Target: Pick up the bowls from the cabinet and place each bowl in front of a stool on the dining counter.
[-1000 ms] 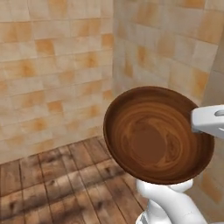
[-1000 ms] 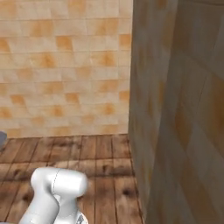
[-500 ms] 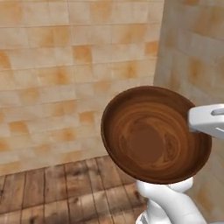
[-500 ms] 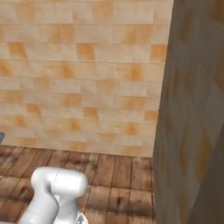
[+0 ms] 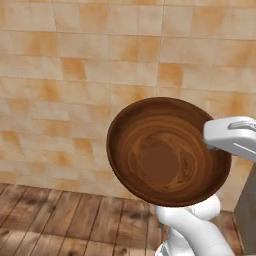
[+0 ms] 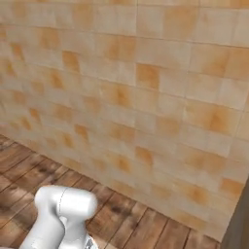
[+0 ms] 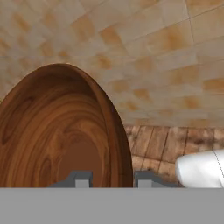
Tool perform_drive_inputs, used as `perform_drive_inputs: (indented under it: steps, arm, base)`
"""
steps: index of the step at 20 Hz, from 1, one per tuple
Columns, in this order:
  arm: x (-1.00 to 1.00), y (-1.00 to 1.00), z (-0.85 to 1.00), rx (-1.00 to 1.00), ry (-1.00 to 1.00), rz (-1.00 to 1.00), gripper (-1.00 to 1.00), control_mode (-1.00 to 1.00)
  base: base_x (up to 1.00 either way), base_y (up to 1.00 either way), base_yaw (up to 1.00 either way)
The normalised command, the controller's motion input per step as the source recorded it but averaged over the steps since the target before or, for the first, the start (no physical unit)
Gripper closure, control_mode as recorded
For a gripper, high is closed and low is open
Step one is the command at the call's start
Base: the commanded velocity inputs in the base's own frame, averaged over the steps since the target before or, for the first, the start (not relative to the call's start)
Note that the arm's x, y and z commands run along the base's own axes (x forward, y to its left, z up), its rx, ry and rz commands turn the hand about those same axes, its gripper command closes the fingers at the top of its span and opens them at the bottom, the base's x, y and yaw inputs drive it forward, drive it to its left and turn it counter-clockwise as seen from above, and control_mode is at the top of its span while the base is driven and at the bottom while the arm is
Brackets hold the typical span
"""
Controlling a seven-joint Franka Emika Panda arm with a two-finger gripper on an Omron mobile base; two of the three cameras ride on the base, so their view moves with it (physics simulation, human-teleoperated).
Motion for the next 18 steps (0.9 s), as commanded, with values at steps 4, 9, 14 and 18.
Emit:
perform_drive_inputs:
  steps: [4, 9, 14, 18]
  arm:
    - [0.0, 0.0, 0.0, 0.0, 0.0, 0.0, 1.0, 1.0]
    - [0.0, 0.0, 0.0, 0.0, 0.0, 0.0, 1.0, 1.0]
    - [0.0, 0.0, 0.0, 0.0, 0.0, 0.0, 1.0, 1.0]
    - [0.0, 0.0, 0.0, 0.0, 0.0, 0.0, 1.0, 1.0]
  base:
    - [1.0, -0.04, 0.69]
    - [1.0, 0.0, 0.6]
    - [1.0, 0.0, 0.44]
    - [1.0, 0.05, 0.23]
